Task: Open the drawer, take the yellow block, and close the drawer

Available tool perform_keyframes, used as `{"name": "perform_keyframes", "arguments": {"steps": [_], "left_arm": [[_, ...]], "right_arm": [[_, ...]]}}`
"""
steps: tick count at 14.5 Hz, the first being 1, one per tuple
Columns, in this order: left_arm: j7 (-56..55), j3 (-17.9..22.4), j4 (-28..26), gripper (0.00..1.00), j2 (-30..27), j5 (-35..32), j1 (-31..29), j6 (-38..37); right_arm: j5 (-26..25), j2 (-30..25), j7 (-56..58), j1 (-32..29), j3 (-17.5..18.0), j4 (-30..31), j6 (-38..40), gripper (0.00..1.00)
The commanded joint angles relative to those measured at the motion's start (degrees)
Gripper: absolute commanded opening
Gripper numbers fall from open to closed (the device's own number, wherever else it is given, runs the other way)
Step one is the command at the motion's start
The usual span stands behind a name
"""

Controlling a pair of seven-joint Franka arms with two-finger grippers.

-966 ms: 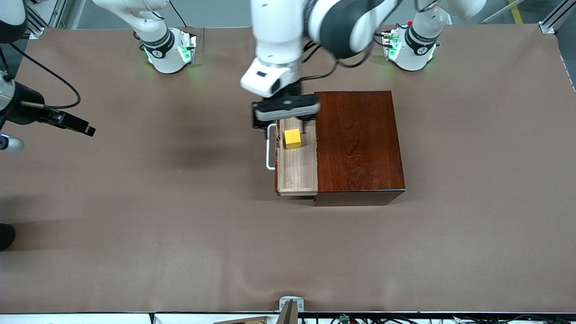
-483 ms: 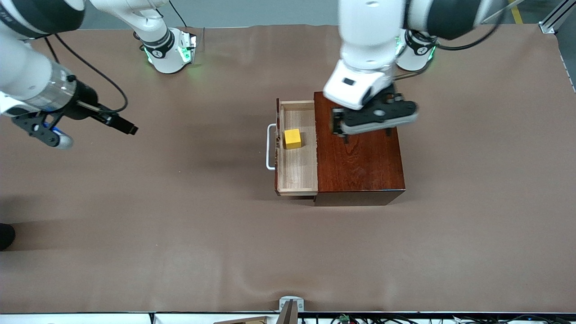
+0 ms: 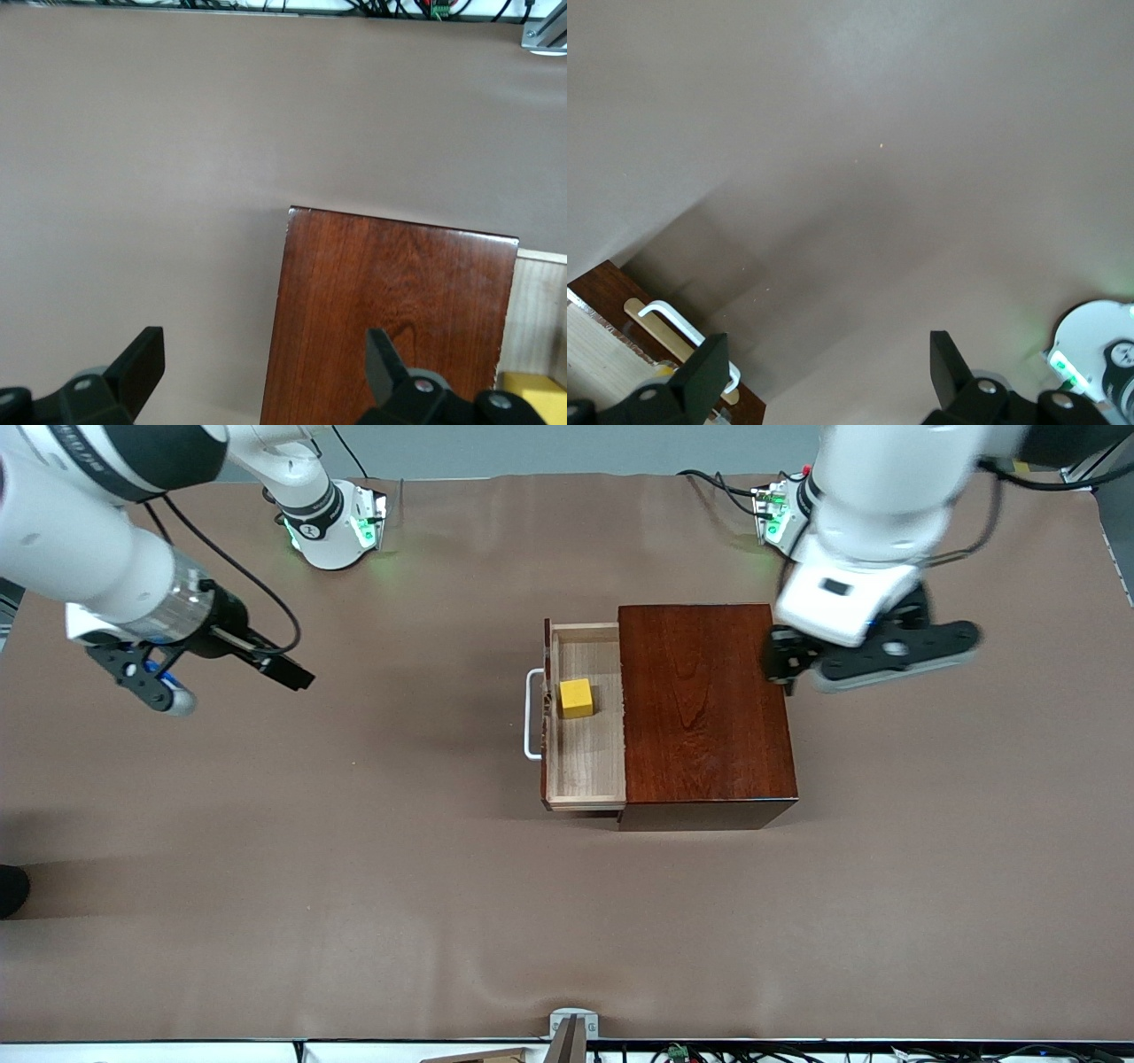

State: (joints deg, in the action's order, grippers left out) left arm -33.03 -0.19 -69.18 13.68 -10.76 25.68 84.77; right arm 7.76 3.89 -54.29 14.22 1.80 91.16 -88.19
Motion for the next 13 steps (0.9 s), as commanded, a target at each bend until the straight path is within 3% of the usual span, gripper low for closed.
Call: {"name": "perform_keyframes", "arguments": {"steps": [1, 5, 13], "left_arm": [[3.83, -0.78, -2.97, 1.0, -3.21, 6.62, -5.71, -0.13], [18.67, -0.78, -7.71, 1.0, -5.93, 7.6, -10.55, -0.04], [23.98, -0.86, -18.62, 1.0, -12.53, 8.04, -16.62, 3.82]], "right_arm": [[0.42, 1.47, -7.21, 3.52, -0.31, -0.99, -0.58, 1.0], [0.5, 3.23, -16.71, 8.36, -0.4, -0.99, -3.39, 1.0], [1.21, 8.85, -37.19, 17.68, -0.4, -0.99, -11.83, 1.0]]}}
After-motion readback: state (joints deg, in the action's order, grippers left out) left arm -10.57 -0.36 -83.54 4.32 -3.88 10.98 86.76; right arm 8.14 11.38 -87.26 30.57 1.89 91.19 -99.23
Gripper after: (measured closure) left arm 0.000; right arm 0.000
